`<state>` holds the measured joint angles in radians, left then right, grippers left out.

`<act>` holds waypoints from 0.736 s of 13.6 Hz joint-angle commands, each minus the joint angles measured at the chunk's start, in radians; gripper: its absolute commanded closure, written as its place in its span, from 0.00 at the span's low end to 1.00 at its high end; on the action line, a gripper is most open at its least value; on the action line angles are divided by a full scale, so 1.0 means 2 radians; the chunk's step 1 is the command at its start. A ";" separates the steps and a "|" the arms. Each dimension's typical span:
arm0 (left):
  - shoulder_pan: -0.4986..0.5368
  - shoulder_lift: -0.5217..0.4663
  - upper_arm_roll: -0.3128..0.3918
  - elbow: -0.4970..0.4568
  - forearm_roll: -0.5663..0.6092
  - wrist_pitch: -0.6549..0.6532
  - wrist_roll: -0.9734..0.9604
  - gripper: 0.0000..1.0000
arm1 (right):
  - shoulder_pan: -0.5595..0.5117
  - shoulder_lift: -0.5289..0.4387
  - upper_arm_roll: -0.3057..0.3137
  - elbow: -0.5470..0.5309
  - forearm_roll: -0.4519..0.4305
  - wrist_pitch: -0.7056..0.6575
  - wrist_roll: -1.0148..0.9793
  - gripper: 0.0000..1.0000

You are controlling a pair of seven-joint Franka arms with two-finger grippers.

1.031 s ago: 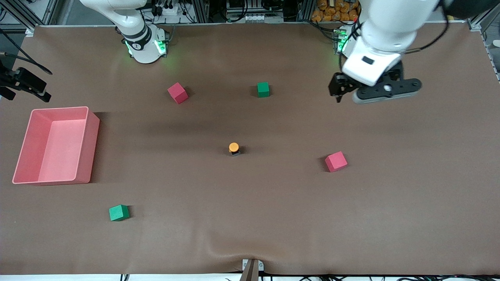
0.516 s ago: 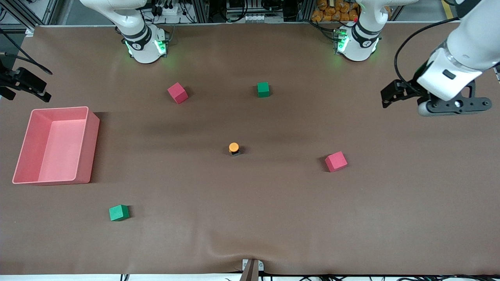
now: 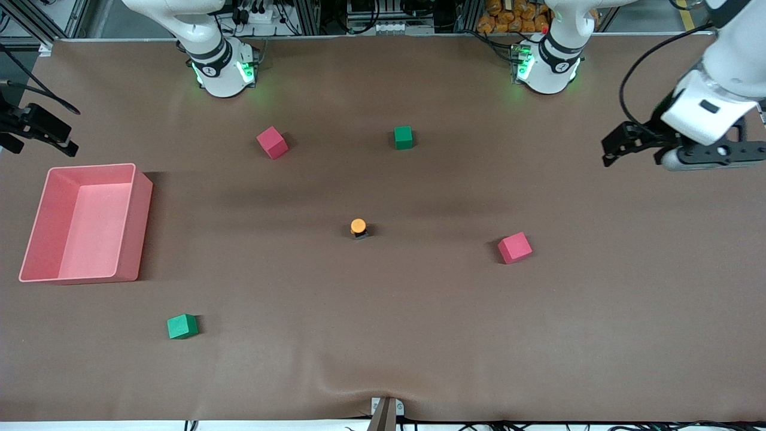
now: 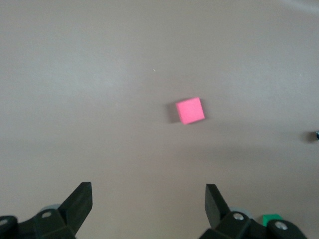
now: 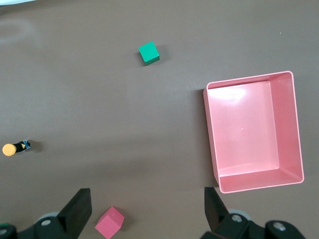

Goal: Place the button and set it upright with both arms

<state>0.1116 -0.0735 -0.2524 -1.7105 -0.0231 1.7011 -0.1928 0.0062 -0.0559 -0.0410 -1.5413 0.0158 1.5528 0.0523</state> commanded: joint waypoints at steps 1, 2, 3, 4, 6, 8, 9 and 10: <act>0.009 0.001 -0.002 0.013 0.023 0.000 0.007 0.00 | 0.001 -0.009 0.000 -0.008 -0.005 0.000 -0.005 0.00; 0.009 0.001 -0.001 0.013 0.024 -0.005 0.004 0.00 | 0.001 -0.009 0.000 -0.008 -0.005 0.000 -0.005 0.00; 0.009 0.001 -0.001 0.015 0.024 -0.008 0.004 0.00 | 0.001 -0.009 0.000 -0.008 -0.005 -0.001 -0.005 0.00; 0.010 0.001 -0.001 0.018 0.024 -0.008 0.004 0.00 | 0.001 -0.009 0.000 -0.008 -0.005 0.000 -0.005 0.00; 0.012 0.001 -0.002 0.018 0.025 -0.008 0.005 0.00 | 0.001 -0.009 0.000 -0.008 -0.005 -0.001 -0.005 0.00; 0.012 0.001 -0.002 0.024 0.024 -0.010 0.007 0.00 | 0.001 -0.009 0.000 -0.008 -0.005 0.000 -0.005 0.00; 0.012 0.001 -0.002 0.028 0.024 -0.011 0.007 0.00 | 0.001 -0.009 0.000 -0.008 -0.005 -0.001 -0.005 0.00; 0.012 0.001 -0.002 0.029 0.024 -0.011 0.006 0.00 | 0.001 -0.009 0.000 -0.008 -0.005 -0.001 -0.005 0.00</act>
<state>0.1287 -0.0735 -0.2497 -1.6801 0.0069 1.6999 -0.1847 0.0062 -0.0559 -0.0410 -1.5413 0.0158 1.5526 0.0521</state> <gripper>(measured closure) 0.000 0.000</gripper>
